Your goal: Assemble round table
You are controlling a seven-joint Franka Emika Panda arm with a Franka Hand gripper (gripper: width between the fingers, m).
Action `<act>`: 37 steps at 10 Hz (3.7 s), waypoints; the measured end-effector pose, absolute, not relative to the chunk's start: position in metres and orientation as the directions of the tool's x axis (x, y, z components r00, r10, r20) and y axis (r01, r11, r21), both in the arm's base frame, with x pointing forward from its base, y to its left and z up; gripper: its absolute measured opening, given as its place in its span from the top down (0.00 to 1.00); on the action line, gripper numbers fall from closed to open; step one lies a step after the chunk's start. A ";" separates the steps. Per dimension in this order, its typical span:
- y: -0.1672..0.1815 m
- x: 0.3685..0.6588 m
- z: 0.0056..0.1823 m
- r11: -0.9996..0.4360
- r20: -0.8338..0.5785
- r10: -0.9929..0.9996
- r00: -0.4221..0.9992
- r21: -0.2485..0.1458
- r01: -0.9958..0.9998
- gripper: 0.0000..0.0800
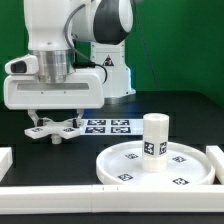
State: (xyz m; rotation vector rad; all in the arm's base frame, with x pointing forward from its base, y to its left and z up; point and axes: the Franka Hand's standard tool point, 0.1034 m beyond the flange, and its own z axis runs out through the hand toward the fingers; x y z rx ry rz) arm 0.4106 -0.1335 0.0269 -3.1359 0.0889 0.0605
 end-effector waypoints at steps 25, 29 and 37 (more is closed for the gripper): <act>0.014 0.543 0.143 -0.997 -0.025 -0.025 0.999 -0.072 -0.026 0.44; 0.014 0.546 0.142 -0.997 -0.024 -0.018 1.000 -0.068 -0.019 0.44; 0.040 0.571 0.126 -0.998 -0.054 0.053 0.997 -0.046 0.051 0.44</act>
Offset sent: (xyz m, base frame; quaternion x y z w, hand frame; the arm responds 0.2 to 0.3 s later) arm 0.0005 -0.0003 -0.0011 -0.0040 0.0020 -0.0034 1.0000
